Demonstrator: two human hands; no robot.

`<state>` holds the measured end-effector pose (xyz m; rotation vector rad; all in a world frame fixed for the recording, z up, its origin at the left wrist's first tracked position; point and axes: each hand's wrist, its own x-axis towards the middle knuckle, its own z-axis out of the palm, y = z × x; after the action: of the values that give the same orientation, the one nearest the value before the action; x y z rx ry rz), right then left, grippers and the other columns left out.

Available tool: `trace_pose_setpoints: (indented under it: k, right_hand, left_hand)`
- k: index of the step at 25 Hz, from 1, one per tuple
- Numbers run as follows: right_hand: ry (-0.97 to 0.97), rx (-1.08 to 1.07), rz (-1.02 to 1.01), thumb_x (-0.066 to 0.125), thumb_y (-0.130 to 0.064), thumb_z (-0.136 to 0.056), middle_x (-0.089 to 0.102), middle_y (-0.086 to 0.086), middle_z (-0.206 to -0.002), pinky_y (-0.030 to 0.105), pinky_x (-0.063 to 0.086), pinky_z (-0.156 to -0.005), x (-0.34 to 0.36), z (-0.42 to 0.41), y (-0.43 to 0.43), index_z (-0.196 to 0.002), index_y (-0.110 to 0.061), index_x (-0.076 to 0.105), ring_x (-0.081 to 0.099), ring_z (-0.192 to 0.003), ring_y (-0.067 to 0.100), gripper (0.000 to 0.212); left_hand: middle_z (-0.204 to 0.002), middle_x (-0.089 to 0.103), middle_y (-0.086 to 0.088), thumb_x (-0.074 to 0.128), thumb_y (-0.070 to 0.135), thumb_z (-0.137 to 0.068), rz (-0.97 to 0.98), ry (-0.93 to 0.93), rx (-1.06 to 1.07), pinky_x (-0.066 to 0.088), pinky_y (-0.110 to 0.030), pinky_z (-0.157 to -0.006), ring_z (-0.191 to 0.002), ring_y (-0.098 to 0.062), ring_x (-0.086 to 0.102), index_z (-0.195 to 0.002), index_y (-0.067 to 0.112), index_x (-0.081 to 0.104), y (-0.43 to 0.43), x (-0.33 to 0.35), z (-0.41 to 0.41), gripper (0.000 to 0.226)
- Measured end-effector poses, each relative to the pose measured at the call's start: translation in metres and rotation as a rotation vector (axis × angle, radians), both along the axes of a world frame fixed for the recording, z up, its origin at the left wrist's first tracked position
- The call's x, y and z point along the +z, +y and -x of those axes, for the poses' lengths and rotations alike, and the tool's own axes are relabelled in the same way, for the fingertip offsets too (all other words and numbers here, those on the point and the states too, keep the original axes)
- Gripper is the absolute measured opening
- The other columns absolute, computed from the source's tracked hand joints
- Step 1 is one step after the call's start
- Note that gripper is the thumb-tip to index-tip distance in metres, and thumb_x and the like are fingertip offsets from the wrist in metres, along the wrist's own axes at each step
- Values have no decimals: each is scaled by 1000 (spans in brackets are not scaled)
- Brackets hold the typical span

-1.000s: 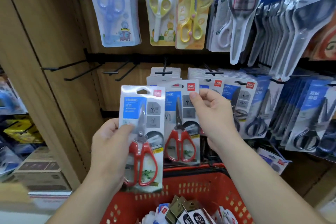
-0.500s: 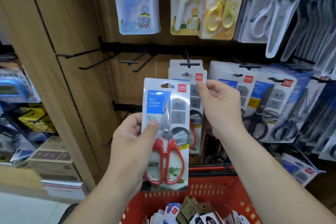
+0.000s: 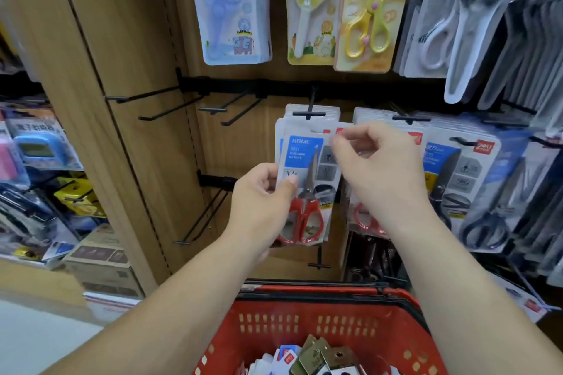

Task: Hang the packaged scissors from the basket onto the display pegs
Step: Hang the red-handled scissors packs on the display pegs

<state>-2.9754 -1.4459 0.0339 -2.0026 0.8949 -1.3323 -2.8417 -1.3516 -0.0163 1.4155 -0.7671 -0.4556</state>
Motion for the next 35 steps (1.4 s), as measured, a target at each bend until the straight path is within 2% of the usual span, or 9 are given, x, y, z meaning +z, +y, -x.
trace_pose_setpoints:
  k: [3,8,15,17,20,22,26,30,35]
  right_hand:
    - [92,33,8,74,-40,-96,69,-12,-96,20,54,-71,-8,-3,-2,-123,-29,70,66,-89,4,30]
    - [84,54,71,74,-39,-96,65,-15,-88,31,60,-75,-16,-7,-3,-119,-31,73,63,-85,6,24]
    - [59,78,134,75,-32,-96,62,-7,-99,18,50,-74,-15,-10,-5,-129,-32,70,60,-88,8,33]
    - [96,66,141,76,-32,-95,60,-8,-101,16,49,-75,-18,-10,-5,-127,-29,71,60,-89,8,33]
    - [157,23,134,76,-38,-93,63,-10,-87,33,59,-72,-25,-11,-4,-108,-31,72,61,-80,9,17]
    - [228,126,-8,77,-45,-91,68,-8,-78,37,62,-67,-34,-14,-3,-114,-33,71,66,-72,8,27]
    - [259,155,-108,79,-43,-90,72,-8,-80,26,59,-69,-61,-16,-7,-116,-37,69,70,-79,5,28]
    - [202,146,-116,76,-35,-95,67,-11,-91,3,46,-56,-68,-19,-11,-125,-35,65,66,-86,2,32]
    - [211,171,-134,75,-34,-96,66,-13,-102,9,48,-67,-70,-21,-14,-140,-30,61,66,-97,5,47]
  left_hand:
    - [-103,80,5,72,30,-99,-8,-49,8,65,-44,-90,-99,-12,78,-113,24,65,-7,-7,-3,17]
    - [-104,81,-2,70,22,-101,35,-34,-65,64,-49,-91,-98,-21,79,-114,16,66,4,-16,-14,14]
    - [-107,81,-10,68,20,-102,66,184,-139,61,-55,-94,-99,-32,79,-118,11,61,9,-13,-21,20]
    - [-102,82,-3,69,22,-102,9,96,-79,65,-46,-86,-93,-21,80,-115,14,63,6,-9,-20,17]
    - [-97,80,3,75,28,-98,-55,-97,62,66,-33,-76,-87,-10,78,-108,21,68,-2,-7,-26,14]
    - [-94,76,5,82,29,-92,-92,-171,127,64,-28,-73,-84,-10,76,-106,21,70,-6,-13,-33,20]
    - [-105,73,5,90,31,-83,-234,-261,57,63,-28,-78,-94,-11,72,-119,21,66,-4,-39,-39,45]
    - [-89,76,8,84,31,-90,-257,-328,23,63,-22,-72,-81,-5,75,-117,28,66,-17,-41,-42,33]
    - [-95,76,6,81,31,-93,-272,-289,54,65,-33,-82,-88,-8,74,-121,24,67,-25,-45,-41,32]
